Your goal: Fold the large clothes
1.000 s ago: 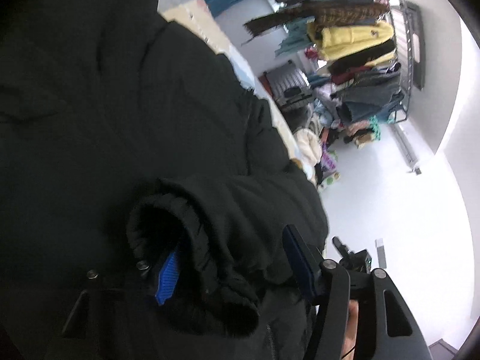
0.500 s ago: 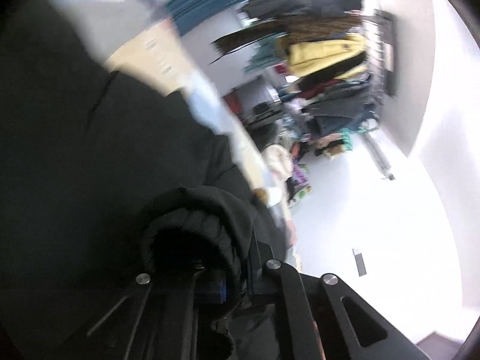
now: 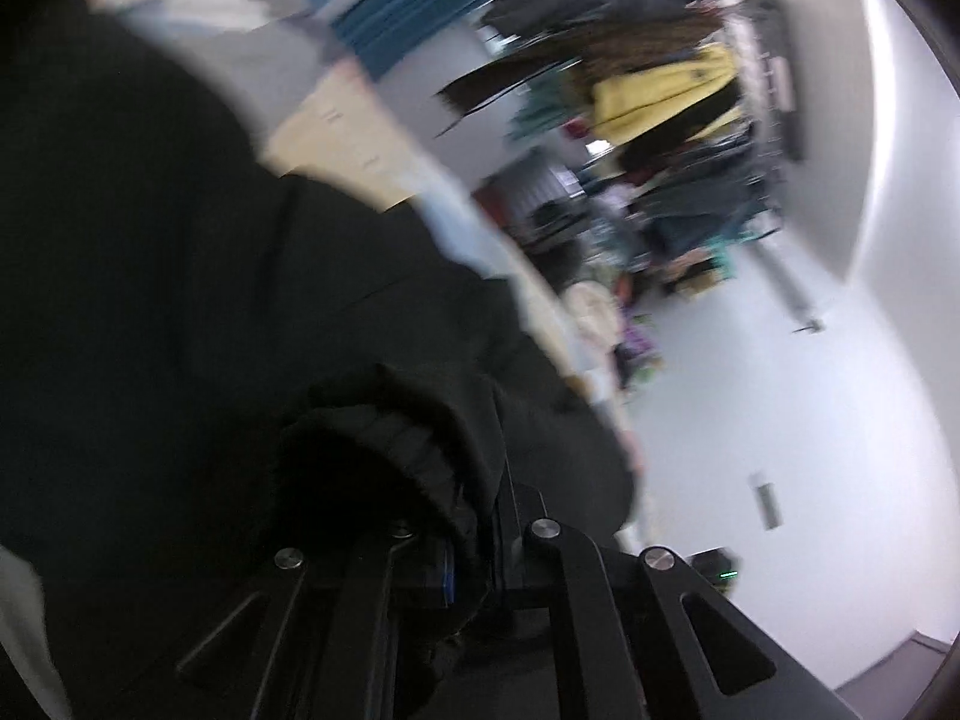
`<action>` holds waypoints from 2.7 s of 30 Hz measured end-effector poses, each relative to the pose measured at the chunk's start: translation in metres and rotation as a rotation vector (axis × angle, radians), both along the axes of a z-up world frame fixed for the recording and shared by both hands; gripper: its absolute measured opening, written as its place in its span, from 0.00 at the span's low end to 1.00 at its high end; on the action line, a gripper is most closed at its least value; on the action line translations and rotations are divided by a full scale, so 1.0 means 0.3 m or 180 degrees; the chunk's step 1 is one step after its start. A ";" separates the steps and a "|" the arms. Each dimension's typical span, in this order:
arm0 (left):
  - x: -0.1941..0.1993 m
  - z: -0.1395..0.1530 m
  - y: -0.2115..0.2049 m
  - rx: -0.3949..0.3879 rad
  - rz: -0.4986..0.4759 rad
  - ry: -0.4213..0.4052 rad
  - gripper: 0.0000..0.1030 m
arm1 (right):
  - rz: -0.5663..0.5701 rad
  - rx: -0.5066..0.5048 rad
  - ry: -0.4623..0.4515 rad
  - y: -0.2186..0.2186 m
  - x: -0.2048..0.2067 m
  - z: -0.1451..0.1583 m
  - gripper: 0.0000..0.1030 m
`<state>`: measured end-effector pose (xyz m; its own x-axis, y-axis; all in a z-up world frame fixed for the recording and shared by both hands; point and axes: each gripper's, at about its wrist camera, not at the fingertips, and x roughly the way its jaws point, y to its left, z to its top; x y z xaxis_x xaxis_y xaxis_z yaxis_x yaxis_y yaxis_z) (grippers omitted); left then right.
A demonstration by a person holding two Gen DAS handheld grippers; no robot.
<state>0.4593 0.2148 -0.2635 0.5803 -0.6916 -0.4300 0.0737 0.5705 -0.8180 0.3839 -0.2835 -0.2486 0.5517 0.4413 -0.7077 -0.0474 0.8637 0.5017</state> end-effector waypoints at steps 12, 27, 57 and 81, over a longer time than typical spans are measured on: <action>-0.138 0.050 -0.054 0.0469 0.0316 0.0088 0.36 | -0.0082 -0.0201 -0.0122 0.008 -0.061 0.048 0.25; -0.593 0.313 -0.167 0.1674 0.0641 -0.0345 0.58 | 0.0083 -0.0644 -0.0738 0.009 -0.315 0.302 0.26; -0.867 0.468 -0.121 0.2067 0.1138 -0.0551 0.84 | 0.0374 -0.0958 -0.1608 0.038 -0.744 0.470 0.83; -0.498 0.034 1.189 0.1296 0.2084 0.0543 0.86 | 0.0183 -0.1077 -0.1105 0.203 -0.556 0.388 1.00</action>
